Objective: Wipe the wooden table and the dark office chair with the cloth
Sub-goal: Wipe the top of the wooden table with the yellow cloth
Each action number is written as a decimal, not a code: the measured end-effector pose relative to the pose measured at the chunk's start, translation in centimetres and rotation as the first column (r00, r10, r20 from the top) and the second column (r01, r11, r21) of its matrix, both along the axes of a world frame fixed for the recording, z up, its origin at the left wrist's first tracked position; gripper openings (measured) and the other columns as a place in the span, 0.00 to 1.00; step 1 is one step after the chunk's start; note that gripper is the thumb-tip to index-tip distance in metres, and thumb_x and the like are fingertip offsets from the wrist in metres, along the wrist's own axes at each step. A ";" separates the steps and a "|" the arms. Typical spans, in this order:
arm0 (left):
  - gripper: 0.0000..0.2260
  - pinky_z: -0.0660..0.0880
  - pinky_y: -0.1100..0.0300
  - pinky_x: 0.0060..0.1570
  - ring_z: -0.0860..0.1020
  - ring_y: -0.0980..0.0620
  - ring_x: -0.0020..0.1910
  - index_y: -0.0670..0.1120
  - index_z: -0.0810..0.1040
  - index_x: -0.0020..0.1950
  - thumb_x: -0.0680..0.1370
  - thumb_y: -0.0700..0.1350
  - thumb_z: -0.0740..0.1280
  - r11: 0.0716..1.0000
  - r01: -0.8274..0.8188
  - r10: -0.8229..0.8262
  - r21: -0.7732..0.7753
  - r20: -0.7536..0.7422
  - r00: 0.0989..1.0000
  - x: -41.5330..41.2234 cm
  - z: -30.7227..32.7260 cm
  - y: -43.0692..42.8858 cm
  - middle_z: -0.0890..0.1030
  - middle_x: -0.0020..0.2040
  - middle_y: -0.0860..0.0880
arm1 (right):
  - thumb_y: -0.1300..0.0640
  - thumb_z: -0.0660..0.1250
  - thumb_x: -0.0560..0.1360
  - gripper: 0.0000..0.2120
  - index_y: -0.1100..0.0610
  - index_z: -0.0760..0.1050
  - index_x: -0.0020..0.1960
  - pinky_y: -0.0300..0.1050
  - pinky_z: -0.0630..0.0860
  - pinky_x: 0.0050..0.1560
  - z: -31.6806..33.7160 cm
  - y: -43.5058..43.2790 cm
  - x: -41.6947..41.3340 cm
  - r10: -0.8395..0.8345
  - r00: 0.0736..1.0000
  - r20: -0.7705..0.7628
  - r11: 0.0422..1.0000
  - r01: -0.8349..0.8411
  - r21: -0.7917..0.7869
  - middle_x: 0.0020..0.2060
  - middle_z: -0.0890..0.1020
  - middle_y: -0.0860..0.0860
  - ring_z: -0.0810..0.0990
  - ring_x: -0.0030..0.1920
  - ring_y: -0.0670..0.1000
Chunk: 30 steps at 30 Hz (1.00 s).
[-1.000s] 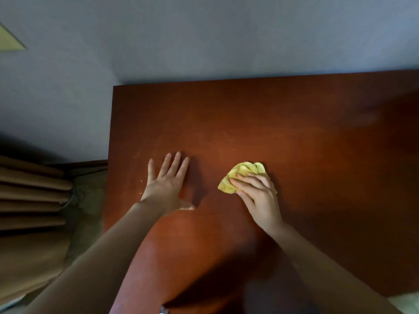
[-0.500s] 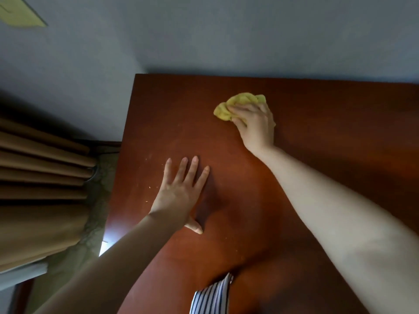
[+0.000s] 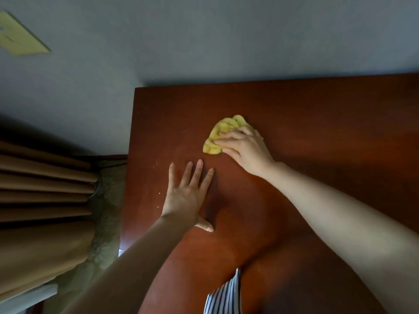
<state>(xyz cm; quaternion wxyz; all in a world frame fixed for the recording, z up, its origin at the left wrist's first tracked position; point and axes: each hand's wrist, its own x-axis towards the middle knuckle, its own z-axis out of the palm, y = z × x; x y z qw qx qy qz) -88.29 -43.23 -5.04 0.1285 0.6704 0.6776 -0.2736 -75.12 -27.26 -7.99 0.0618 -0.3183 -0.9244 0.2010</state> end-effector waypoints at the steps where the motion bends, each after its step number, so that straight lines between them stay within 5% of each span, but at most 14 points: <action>1: 0.61 0.32 0.32 0.65 0.39 0.42 0.76 0.48 0.29 0.74 0.60 0.76 0.64 1.000 0.002 -0.002 0.005 0.000 1.000 0.0 0.2 0.0 0.36 0.77 0.42 | 0.55 0.66 0.77 0.16 0.46 0.77 0.64 0.53 0.65 0.60 0.1 -1.2 1.1 -0.031 0.999 -0.010 1.000 0.031 -0.004 0.63 0.78 0.47 0.72 0.63 0.55; 9: 0.57 0.37 0.31 0.66 0.42 0.44 0.77 0.47 0.32 0.75 0.64 0.73 0.64 0.986 0.134 -0.139 0.103 0.046 0.989 -1.6 1.7 -1.8 0.39 0.78 0.45 | 0.58 0.71 0.74 0.16 0.49 0.80 0.61 0.53 0.71 0.55 0.1 -11.1 6.0 -0.415 0.906 -0.085 0.909 0.417 0.003 0.58 0.81 0.46 0.76 0.58 0.55; 13: 0.55 0.36 0.31 0.66 0.41 0.44 0.77 0.48 0.33 0.76 0.66 0.72 0.63 0.955 0.272 -0.282 0.116 0.078 0.956 -2.7 2.5 -5.0 0.38 0.78 0.46 | 0.58 0.71 0.73 0.16 0.48 0.80 0.60 0.52 0.70 0.54 -0.5 -18.8 5.8 -0.688 0.717 -0.112 0.717 0.696 0.041 0.58 0.81 0.46 0.76 0.57 0.56; 18: 0.54 0.37 0.32 0.67 0.40 0.44 0.76 0.48 0.34 0.76 0.66 0.73 0.63 0.921 0.376 -0.387 0.103 0.126 0.914 -2.7 2.2 -8.6 0.37 0.77 0.46 | 0.55 0.66 0.77 0.17 0.44 0.75 0.65 0.52 0.66 0.59 -1.0 -27.2 3.8 -0.832 0.554 -0.021 0.554 0.832 -0.021 0.63 0.77 0.45 0.70 0.62 0.55; 25: 0.57 0.38 0.32 0.67 0.38 0.43 0.76 0.46 0.34 0.76 0.65 0.73 0.65 0.880 0.470 -0.474 0.070 0.188 0.860 -0.4 1.5 -11.7 0.34 0.77 0.44 | 0.59 0.75 0.70 0.17 0.47 0.81 0.57 0.54 0.73 0.48 -0.4 -37.0 2.2 -0.859 0.505 -0.084 0.502 0.863 0.054 0.55 0.82 0.48 0.79 0.52 0.58; 30: 0.60 0.37 0.32 0.67 0.37 0.43 0.76 0.46 0.32 0.76 0.61 0.76 0.63 0.878 0.474 -0.477 0.062 0.170 0.862 0.6 0.9 -11.8 0.32 0.76 0.43 | 0.50 0.63 0.75 0.13 0.46 0.82 0.55 0.43 0.71 0.53 -1.3 -40.3 4.0 -0.719 0.668 -0.194 0.651 0.744 0.147 0.55 0.82 0.42 0.72 0.56 0.47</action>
